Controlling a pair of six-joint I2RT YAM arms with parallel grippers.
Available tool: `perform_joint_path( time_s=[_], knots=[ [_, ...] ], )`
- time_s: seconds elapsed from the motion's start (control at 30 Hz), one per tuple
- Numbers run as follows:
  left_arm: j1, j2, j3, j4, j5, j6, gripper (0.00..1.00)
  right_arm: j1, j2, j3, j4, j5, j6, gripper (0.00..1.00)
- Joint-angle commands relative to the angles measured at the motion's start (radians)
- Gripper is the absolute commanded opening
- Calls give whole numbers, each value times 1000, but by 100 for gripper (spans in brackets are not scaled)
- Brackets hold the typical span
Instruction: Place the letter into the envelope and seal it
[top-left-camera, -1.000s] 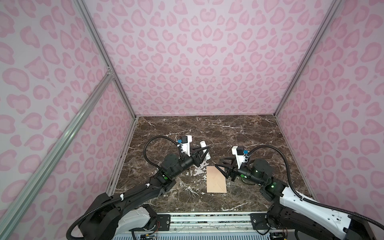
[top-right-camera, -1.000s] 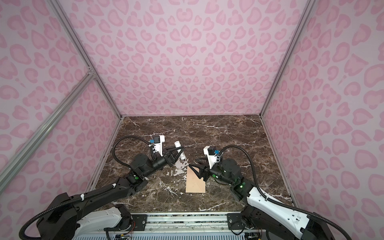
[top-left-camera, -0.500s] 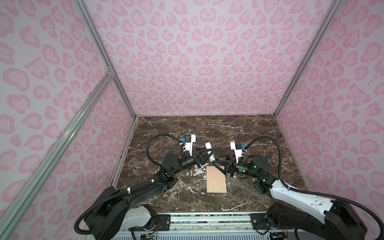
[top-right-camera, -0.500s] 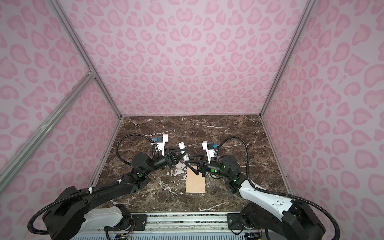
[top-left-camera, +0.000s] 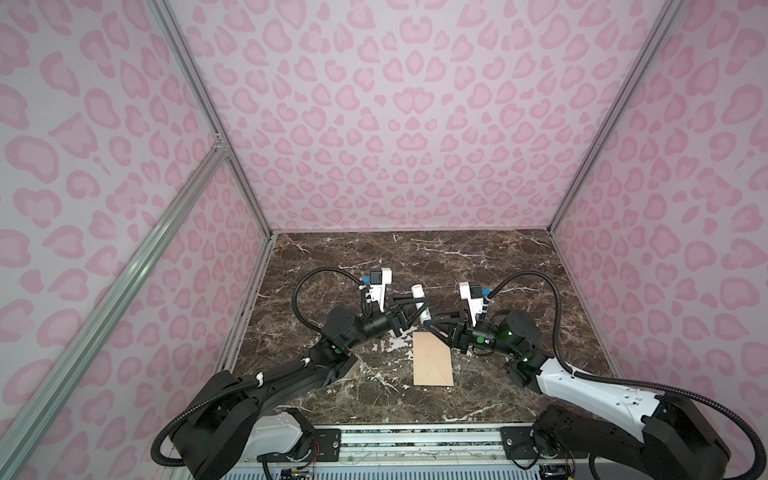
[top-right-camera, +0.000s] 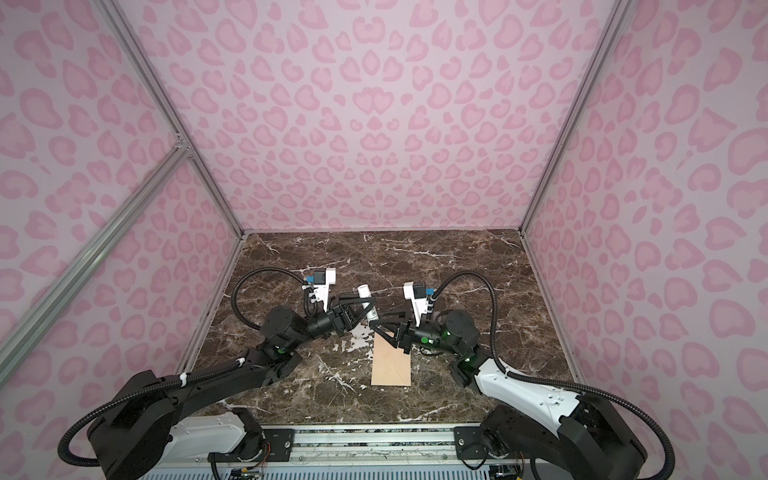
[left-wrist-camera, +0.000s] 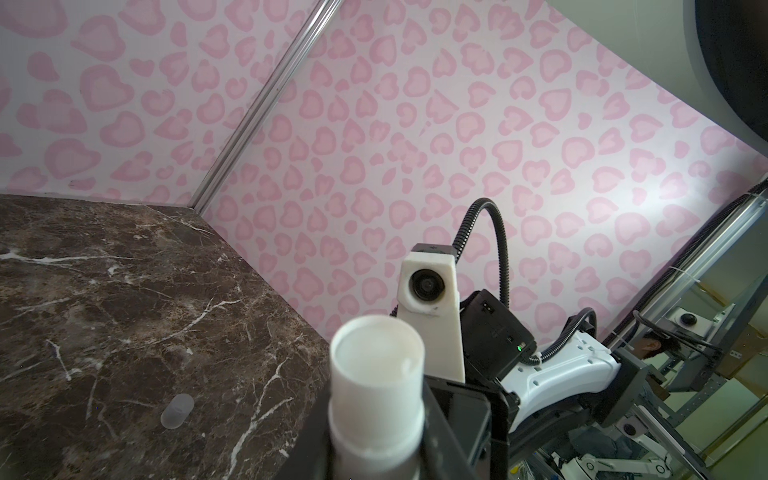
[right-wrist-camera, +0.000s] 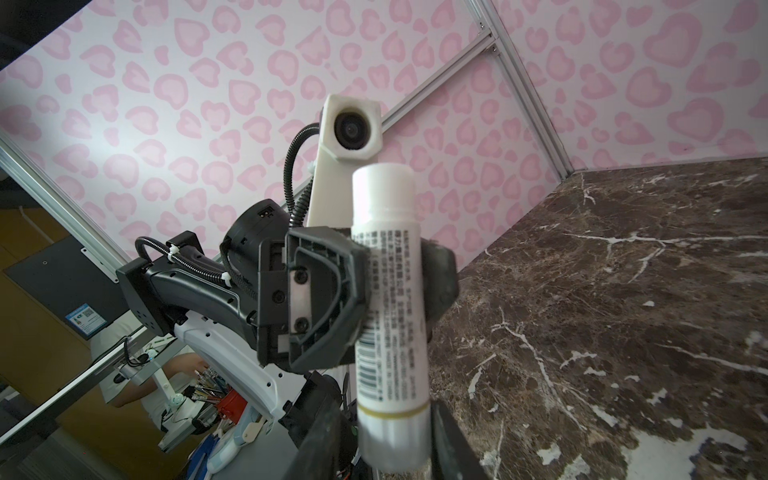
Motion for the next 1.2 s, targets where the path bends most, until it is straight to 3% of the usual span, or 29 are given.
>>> perform_joint_path(
  time_s=[0.0,0.23,0.43,0.57,1.17],
  knots=[
    [1,1,1,31,2,5,4,2,3,-4,58,-26,0,34],
    [0,-31,-4,-78,-34,63,4,9,-14,15,-14,10,-22,29],
    [-13,-115,1,-281,-143,160,4,52,-87,106,-351,142,-189,24],
    [-23,-149,6,-348,-198,191,4,93,-121,150,-486,242,-257,22],
    [-95,-168,12,-430,-408,230,4,426,-148,279,-674,957,-517,22]
  ],
)
